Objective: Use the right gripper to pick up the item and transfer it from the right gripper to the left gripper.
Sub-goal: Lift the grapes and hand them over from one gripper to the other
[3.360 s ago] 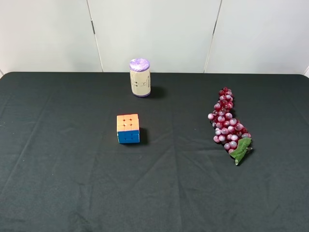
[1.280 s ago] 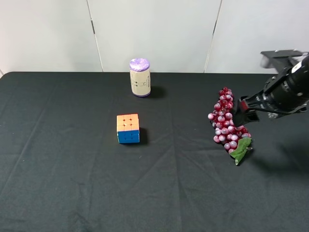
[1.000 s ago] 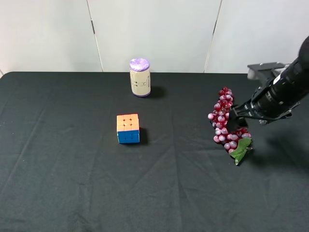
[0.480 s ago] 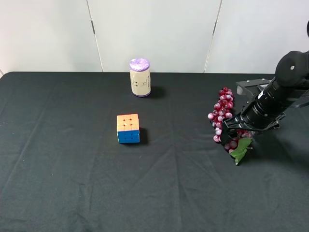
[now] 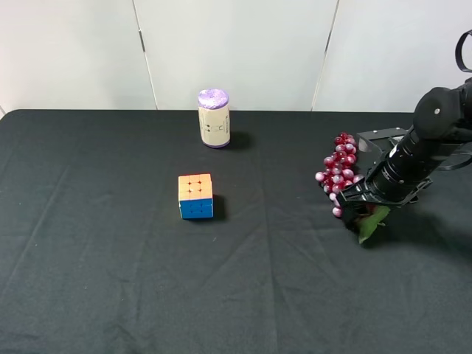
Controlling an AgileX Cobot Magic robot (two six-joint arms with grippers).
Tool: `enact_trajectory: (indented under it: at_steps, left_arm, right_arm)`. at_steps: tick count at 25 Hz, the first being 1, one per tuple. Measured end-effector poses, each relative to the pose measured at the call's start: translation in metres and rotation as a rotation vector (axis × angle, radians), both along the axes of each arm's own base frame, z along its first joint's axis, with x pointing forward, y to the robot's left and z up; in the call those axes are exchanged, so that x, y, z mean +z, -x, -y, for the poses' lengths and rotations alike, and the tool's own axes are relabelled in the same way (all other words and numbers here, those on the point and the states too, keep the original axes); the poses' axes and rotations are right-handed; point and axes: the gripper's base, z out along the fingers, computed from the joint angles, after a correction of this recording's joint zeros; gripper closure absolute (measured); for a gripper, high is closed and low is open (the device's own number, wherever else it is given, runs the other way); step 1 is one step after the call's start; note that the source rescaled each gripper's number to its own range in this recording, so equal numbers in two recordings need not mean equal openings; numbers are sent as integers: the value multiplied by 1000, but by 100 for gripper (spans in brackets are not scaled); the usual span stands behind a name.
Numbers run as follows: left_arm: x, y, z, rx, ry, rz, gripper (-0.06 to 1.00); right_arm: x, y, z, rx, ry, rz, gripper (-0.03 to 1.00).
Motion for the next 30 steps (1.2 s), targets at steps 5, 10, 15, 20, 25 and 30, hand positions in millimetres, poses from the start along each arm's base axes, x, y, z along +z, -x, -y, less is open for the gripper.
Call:
enact_trajectory:
  at_steps: [5,10,15,20,25,30]
  left_arm:
    - [0,0,0,0,0,0,-6]
    - [0,0,0,0,0,0,-6]
    - [0,0,0,0,0,-1,-6]
    - [0,0,0,0,0,-1,-6]
    - [0,0,0,0,0,-1,-6]
    - [0,0,0,0,0,-1,-6]
  right_arm:
    - [0,0,0,-1,-1,1,96]
    - [0,0,0,-1,-1,0,97]
    - [20,-6,-2,9,-10,-2,97]
    - [59,-14,-5,17,-27,11,97]
    - [102,-14,-6,29,-46,30,97]
    - [153,-9,-8,32,-76,89,97]
